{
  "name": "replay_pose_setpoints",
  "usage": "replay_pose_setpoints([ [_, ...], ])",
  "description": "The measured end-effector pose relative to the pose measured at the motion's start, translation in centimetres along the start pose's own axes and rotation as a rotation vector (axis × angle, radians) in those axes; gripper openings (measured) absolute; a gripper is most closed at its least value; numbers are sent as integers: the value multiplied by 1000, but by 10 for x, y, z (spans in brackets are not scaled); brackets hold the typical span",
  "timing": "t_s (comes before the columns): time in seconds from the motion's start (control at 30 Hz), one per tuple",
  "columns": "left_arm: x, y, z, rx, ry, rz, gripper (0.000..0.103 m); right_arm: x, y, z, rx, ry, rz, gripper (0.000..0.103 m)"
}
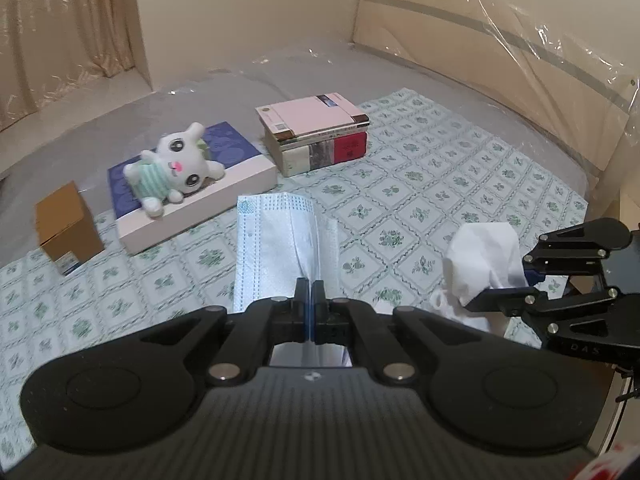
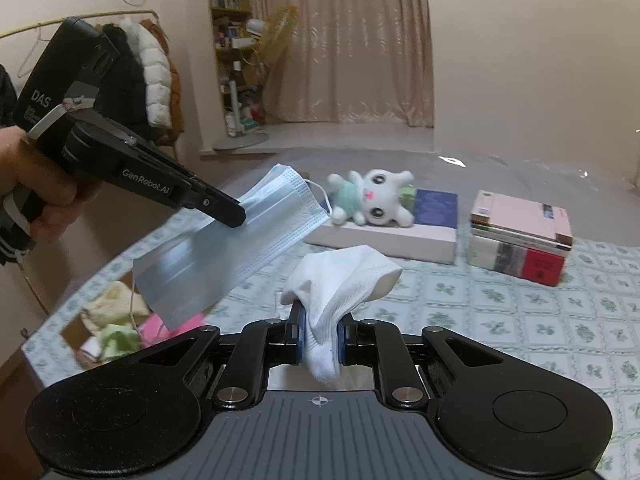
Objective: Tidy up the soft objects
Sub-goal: 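Close the left tool on the white mask and lift it, then carry the white mask and white cloth to the box with both tools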
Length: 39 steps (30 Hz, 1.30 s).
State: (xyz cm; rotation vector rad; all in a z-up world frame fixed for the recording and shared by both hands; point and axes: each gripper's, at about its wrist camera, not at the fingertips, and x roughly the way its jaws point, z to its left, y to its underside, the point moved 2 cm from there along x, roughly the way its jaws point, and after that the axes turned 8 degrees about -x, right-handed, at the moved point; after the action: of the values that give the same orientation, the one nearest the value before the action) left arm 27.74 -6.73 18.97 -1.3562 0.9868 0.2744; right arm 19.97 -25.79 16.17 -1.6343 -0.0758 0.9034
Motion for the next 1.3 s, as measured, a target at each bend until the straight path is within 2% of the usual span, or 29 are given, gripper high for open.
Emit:
replay_pose_setpoints([
  [0.37, -82, 56, 36, -54, -86, -40, 0, -1, -7, 84, -21, -129, -14, 15],
  [0.67, -128, 95, 78, -112, -164, -58, 0, 16, -22, 148, -65, -240, -31, 15],
  [0.97, -142, 122, 122, -158, -229, -46, 0, 51, -36, 198, -105, -329, -24, 15],
  [1.3, -140, 143, 165, -213, -280, -27, 0, 89, -46, 231, -119, -384, 0, 15],
])
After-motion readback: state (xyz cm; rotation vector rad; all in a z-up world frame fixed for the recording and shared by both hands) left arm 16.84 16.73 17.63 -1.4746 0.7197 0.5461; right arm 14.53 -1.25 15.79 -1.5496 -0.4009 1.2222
